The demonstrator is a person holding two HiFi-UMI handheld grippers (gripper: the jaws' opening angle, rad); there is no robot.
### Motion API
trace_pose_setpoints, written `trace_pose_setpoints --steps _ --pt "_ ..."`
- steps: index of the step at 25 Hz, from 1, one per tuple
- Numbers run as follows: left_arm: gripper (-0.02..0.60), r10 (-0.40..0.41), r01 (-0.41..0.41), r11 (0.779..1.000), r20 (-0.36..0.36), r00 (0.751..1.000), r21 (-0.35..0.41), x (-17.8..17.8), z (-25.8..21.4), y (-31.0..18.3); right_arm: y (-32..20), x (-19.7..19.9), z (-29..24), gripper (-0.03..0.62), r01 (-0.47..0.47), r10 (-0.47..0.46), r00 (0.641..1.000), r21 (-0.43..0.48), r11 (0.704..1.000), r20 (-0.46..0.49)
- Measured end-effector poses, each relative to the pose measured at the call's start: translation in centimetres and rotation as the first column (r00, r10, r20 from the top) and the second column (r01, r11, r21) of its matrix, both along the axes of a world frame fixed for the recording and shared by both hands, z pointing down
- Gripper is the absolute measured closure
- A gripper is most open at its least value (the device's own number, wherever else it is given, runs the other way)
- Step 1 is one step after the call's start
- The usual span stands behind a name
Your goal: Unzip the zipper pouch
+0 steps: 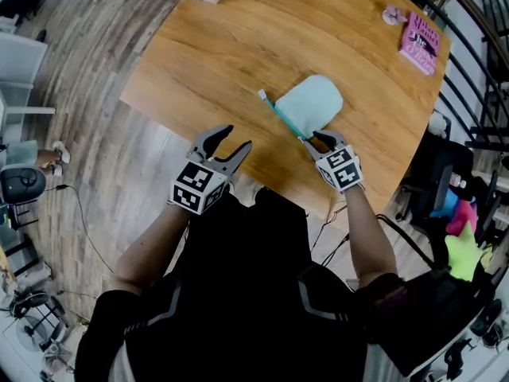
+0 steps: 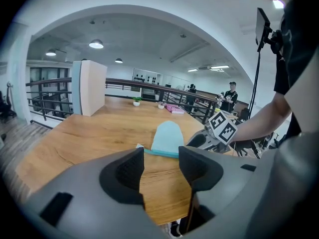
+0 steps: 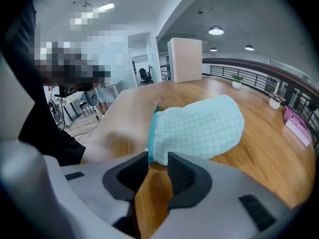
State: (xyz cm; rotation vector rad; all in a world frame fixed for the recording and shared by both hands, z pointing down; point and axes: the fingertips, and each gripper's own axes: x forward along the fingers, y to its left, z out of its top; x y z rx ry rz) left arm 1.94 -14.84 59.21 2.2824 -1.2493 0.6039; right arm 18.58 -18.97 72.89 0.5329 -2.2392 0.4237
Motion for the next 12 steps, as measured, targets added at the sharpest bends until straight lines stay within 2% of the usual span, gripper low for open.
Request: trace_pose_setpoints --steps 6,12 --pt "0.345 -0.013 0.013 1.000 0.004 1.000 -0.015 0.1 0.5 0.3 0.1 -0.5 0.7 0.451 0.067 -0.067 0.998 -0.013 0.998 -0.004" --pt "0.345 -0.031 0.032 0.999 0.007 0.999 -0.025 -0.2 0.8 0.4 0.2 -1.4 0.6 0.488 0.106 -0.106 0.994 -0.017 0.994 -0.001"
